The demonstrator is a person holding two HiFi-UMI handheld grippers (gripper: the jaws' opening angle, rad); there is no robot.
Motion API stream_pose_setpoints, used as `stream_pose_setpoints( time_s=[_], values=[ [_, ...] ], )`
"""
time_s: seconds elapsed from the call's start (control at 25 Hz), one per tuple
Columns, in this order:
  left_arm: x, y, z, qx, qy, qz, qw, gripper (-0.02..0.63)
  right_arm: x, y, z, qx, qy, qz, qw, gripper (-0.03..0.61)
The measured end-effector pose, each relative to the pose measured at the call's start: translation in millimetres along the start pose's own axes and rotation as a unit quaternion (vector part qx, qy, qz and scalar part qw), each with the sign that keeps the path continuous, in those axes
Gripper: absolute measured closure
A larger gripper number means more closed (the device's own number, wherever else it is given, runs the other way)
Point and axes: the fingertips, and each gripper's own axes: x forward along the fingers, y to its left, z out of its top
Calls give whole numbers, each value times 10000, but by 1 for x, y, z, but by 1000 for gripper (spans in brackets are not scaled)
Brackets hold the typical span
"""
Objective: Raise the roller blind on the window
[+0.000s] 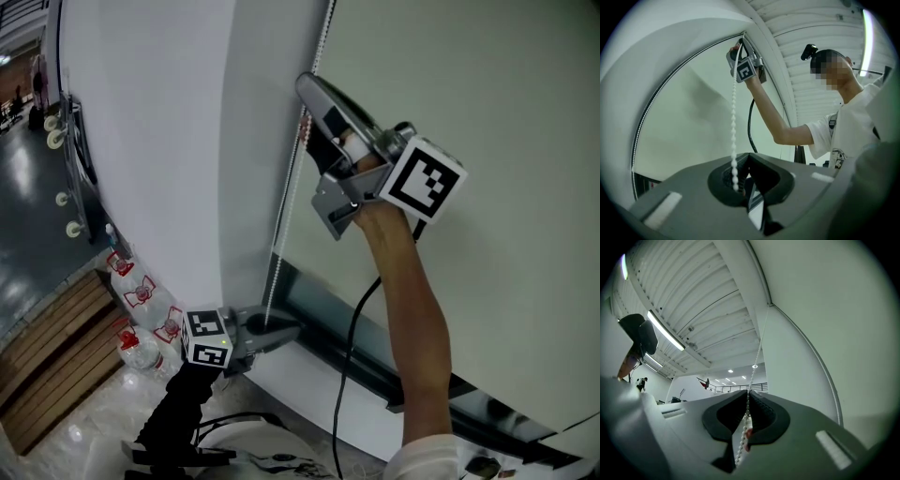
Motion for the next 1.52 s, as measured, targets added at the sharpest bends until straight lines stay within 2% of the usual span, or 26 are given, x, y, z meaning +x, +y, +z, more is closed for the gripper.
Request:
stream_pose_setpoints(
  time_s=[0.32, 0.72, 0.96, 1.08, 1.2, 1.28, 1.32, 1.52],
  values=[
    [3, 2, 4, 68, -8, -19, 10000, 615, -32, 10, -81, 4, 582, -86, 9983, 566],
    [3, 9, 11, 65, -70, 14, 10000, 615, -65, 17, -136, 253, 927, -170, 9952, 566],
    [4, 9, 18, 114, -151, 51, 9998, 615, -84, 27, -177, 610, 1200, -154, 9908, 566],
    [4, 9, 21, 151, -162, 28, 9997, 615, -85, 28, -174, 840, 1120, -83, 9901, 565],
    [5, 8, 21, 162, -166, -2, 9997, 615, -79, 24, -172, 623, 1231, -113, 9904, 557],
    [6, 8, 19, 152, -147, -18, 9998, 615, -71, 18, -165, 570, 1186, -115, 9912, 474],
    [7, 8, 18, 143, -135, -24, 9998, 615, -67, 13, -157, 567, 1112, -117, 9921, 451],
    [6, 8, 11, 101, -112, -58, 9999, 615, -38, -9, -101, 403, 702, -117, 9966, 448]
  ],
)
